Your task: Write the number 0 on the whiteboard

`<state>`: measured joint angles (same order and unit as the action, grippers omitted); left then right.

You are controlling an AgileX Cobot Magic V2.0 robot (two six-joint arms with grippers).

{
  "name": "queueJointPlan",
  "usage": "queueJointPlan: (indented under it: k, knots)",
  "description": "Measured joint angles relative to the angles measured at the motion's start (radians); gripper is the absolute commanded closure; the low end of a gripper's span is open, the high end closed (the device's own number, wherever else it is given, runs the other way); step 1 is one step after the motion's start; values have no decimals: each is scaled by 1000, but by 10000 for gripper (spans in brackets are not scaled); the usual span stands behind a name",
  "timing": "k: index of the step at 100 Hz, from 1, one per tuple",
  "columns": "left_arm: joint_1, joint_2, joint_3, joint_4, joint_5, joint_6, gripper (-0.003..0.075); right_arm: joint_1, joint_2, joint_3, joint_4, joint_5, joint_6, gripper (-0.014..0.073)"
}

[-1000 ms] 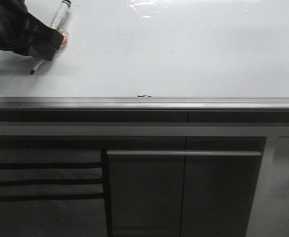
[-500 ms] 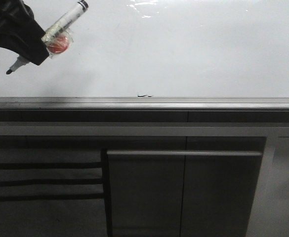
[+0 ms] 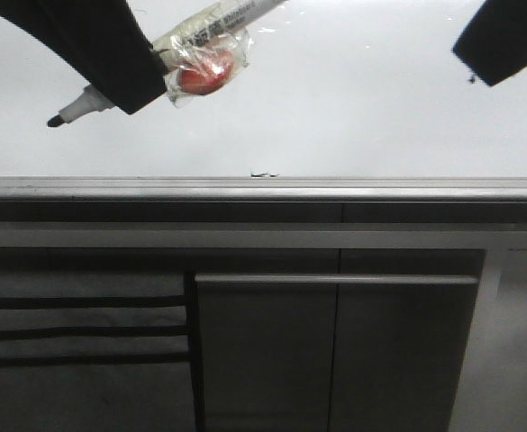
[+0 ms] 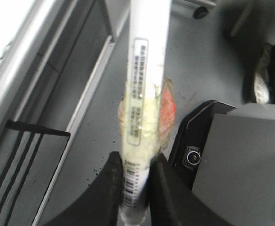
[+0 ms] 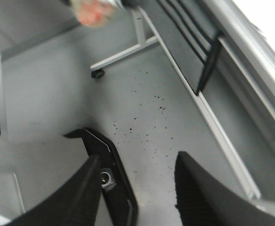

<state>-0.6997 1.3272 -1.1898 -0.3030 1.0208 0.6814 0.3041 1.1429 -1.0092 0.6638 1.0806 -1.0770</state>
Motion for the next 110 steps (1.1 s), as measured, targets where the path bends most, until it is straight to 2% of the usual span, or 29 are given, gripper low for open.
queueJointPlan:
  k: [20, 51, 96, 110]
  knots:
    - [-63, 0, 0, -13, 12, 55, 740, 141, 32, -23, 17, -101, -168, 274]
    - [-80, 0, 0, -13, 14, 82, 740, 230, 65, -41, 28, -153, -199, 282]
    - [-80, 0, 0, -8, 16, 101, 740, 232, 66, -41, 38, -165, -205, 552]
    - [-83, 0, 0, -1, 20, 125, 740, 232, 66, -41, 38, -147, -214, 602]
